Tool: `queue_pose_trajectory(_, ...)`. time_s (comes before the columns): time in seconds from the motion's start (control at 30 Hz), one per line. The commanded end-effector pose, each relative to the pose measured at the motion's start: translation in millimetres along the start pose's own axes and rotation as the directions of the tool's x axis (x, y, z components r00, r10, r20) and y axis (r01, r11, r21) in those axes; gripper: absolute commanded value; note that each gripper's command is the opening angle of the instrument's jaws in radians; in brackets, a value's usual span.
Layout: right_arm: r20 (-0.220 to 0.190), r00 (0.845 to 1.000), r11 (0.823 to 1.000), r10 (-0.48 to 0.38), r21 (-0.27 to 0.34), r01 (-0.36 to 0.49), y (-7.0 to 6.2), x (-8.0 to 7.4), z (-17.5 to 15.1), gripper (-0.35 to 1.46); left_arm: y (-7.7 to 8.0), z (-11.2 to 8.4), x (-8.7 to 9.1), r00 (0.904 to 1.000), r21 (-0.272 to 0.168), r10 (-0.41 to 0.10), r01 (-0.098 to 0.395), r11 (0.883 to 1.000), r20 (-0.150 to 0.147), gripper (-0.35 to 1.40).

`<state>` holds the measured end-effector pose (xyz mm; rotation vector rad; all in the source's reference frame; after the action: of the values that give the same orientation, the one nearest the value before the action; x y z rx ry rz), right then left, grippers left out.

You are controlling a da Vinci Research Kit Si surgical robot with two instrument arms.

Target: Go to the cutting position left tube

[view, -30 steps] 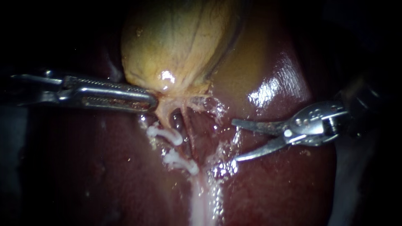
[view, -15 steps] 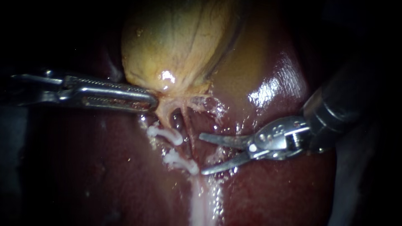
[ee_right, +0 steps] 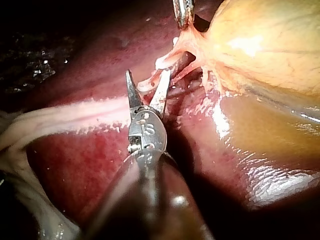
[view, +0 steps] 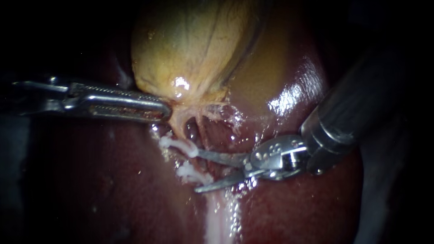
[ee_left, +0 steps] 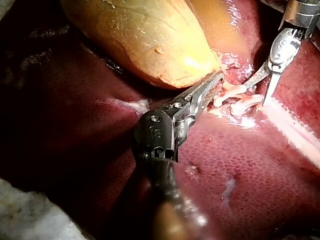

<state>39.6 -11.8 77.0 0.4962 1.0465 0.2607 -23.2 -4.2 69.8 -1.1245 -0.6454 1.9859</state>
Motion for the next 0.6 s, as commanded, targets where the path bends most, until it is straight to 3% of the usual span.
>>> queue_pose_trajectory(0.03,0.001,1.0,1.0,0.004,0.002,-0.004,0.1,0.0,0.2,1.43,0.0,0.0,0.0,1.0,0.0,0.0,0.0,1.0,0.0,-0.35)
queue_pose_trajectory(0.43,0.038,0.996,0.997,0.079,0.003,-0.079,0.7,0.8,2.5,1.43,0.3,0.2,0.1,1.0,0.002,-0.001,0.001,1.0,-0.004,-0.35)
queue_pose_trajectory(0.6,0.037,0.992,0.992,0.121,0.039,-0.123,1.1,1.5,3.5,1.43,0.3,0.3,0.1,1.0,0.002,-0.001,0.001,1.0,-0.004,-0.35)
